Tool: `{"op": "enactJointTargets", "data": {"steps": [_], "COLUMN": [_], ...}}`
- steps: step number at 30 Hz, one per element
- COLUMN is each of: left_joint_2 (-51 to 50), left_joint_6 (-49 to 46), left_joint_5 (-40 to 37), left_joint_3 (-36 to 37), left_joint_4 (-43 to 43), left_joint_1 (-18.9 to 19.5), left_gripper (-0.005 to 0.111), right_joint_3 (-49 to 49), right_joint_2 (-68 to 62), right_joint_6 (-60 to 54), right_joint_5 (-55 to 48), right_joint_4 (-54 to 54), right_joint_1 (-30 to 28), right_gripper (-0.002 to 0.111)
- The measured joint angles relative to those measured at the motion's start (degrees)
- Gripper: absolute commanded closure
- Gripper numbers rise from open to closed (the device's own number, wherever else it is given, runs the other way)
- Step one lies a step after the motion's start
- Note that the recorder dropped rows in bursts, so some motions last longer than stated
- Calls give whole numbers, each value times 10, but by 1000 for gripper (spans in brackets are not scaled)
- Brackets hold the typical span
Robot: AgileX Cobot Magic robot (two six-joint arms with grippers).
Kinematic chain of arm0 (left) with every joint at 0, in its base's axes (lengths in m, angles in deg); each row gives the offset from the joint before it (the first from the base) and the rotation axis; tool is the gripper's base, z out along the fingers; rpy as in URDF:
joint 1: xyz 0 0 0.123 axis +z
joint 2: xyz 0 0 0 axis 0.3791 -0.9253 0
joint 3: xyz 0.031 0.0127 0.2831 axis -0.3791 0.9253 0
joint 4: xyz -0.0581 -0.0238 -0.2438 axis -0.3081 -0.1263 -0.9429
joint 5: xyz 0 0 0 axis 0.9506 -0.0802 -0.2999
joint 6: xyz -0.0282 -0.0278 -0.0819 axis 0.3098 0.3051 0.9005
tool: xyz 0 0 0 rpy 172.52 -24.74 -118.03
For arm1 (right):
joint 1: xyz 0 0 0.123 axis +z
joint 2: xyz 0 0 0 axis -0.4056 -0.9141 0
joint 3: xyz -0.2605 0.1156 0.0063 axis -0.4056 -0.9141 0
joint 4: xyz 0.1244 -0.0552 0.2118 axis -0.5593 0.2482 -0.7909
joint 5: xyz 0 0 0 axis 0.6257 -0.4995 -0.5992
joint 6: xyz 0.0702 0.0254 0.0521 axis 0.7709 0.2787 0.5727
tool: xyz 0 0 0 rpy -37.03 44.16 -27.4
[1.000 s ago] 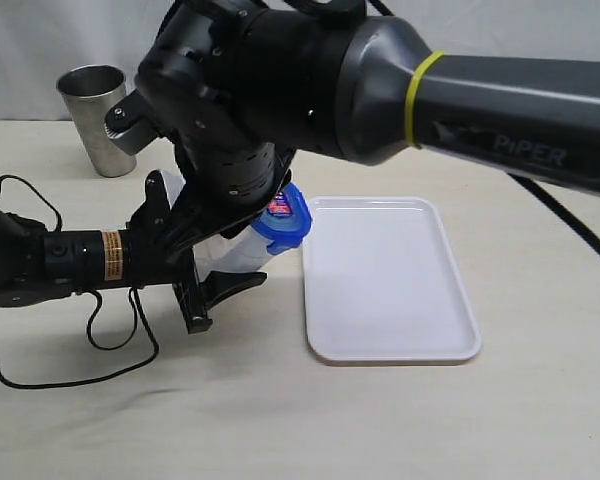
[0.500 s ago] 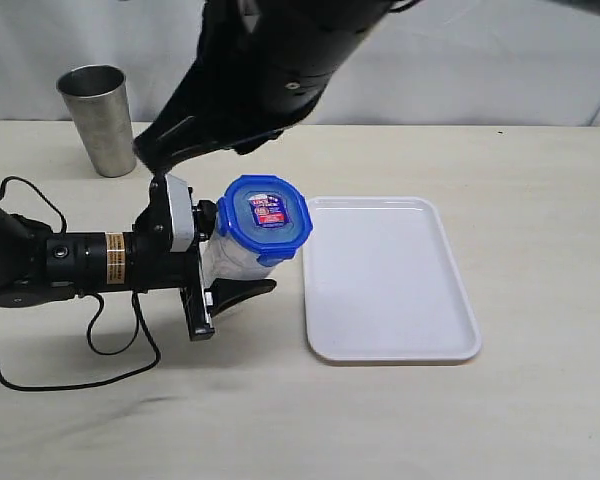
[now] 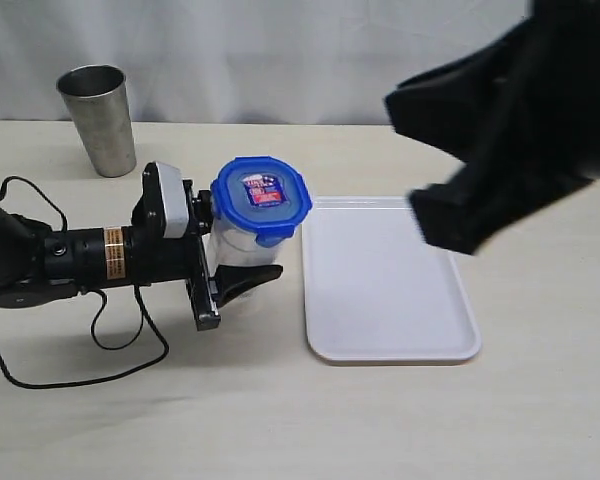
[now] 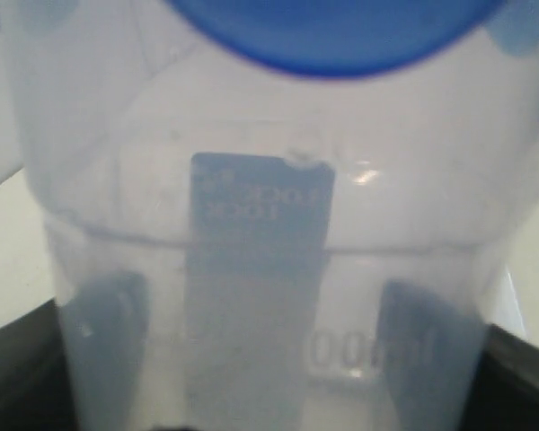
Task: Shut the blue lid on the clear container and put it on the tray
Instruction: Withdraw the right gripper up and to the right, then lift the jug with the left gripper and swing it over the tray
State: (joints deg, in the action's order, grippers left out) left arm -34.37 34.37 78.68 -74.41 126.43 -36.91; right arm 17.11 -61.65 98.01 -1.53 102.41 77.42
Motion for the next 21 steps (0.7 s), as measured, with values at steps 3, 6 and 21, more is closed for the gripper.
{"op": "enactJointTargets", "data": {"steps": [3, 6, 21], "left_joint_2": [0, 0, 0], "left_joint_6": [60, 123, 112], "left_joint_5": [0, 0, -66], "left_joint_3": [0, 0, -166], "left_joint_4": [-30, -52, -38], "left_joint_1": [0, 0, -86], "left_gripper": [107, 107, 107], "right_joint_3": [-47, -90, -226], "right_joint_2": [78, 155, 422], "right_joint_6": [12, 21, 26], "right_joint_5": [8, 30, 76], "right_joint_4": [2, 3, 20], "right_joint_1": [0, 0, 0], "right_gripper": [104, 104, 104]}}
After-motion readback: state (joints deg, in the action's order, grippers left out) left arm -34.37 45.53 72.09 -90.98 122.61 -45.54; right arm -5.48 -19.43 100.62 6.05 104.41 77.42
